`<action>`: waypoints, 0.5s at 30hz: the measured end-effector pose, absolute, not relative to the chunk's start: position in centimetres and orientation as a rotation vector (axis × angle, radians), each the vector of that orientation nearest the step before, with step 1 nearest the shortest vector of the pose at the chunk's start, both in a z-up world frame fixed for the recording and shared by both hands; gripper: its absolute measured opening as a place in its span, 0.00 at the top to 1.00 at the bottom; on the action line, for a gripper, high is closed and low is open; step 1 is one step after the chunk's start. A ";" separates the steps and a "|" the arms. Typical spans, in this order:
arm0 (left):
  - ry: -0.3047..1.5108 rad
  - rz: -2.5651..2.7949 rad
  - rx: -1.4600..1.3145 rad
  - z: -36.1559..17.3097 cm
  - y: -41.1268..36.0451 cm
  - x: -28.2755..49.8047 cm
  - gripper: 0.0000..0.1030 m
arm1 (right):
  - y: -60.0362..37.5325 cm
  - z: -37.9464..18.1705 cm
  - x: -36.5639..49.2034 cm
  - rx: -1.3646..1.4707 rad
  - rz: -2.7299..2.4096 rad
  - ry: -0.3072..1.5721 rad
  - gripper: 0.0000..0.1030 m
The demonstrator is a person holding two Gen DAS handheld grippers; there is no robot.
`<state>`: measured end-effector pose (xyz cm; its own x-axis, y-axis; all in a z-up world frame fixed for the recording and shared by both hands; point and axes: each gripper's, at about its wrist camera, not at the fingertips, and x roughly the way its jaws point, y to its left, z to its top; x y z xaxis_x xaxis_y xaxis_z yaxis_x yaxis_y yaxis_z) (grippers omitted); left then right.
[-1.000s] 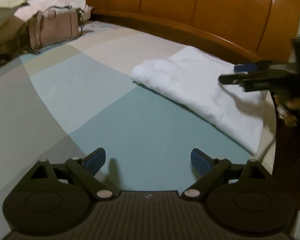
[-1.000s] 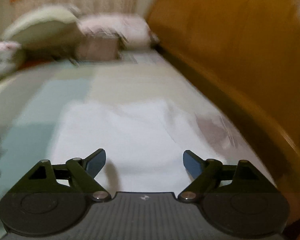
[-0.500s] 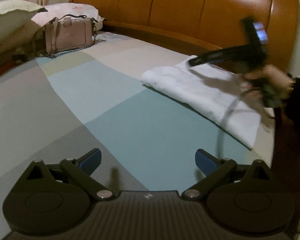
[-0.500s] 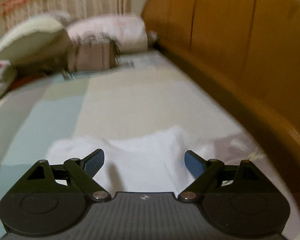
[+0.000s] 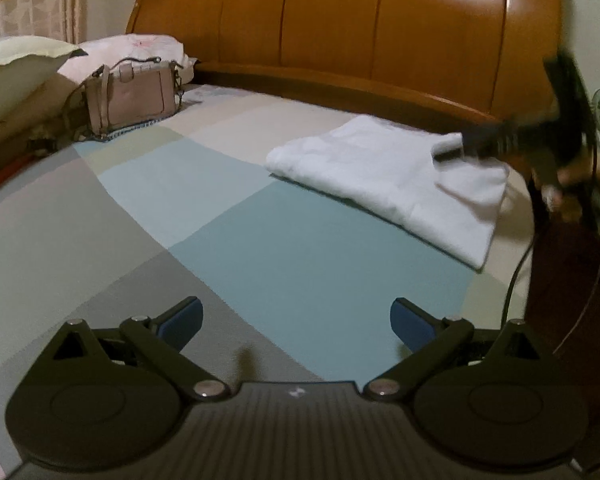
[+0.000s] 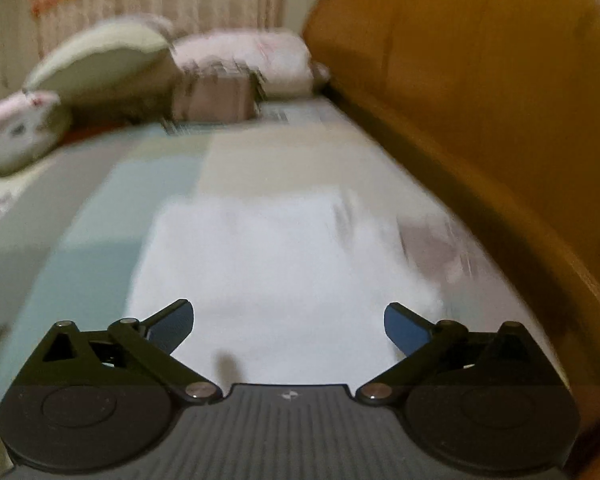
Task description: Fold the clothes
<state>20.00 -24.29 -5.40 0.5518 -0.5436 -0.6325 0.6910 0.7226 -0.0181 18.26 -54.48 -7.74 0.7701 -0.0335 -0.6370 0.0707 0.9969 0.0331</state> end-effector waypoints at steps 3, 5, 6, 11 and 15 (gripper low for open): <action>0.637 -0.739 0.249 -5.0 -24.2 19.1 0.02 | -54.6 -9.0 16.2 0.051 -0.109 0.736 0.00; 0.626 -0.732 0.264 -4.7 -24.2 18.6 0.02 | -54.1 -8.5 14.8 0.034 -0.133 0.713 0.00; 0.623 -0.730 0.272 -4.6 -24.1 18.4 0.02 | -53.7 -8.1 14.2 0.029 -0.135 0.690 0.00; 0.655 -0.738 0.271 -4.2 -24.1 17.7 0.02 | -50.2 -7.2 13.9 0.022 -0.049 0.616 0.00; 0.682 -0.728 0.259 -4.3 -23.8 17.1 0.02 | -49.0 -9.6 14.5 -0.007 -0.029 0.700 0.00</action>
<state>17.10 -23.80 -4.32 0.5449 -0.5256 -0.6533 0.6868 0.7267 -0.0118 14.54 -49.05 -9.57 0.7646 -0.0286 -0.6439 0.0243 0.9996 -0.0157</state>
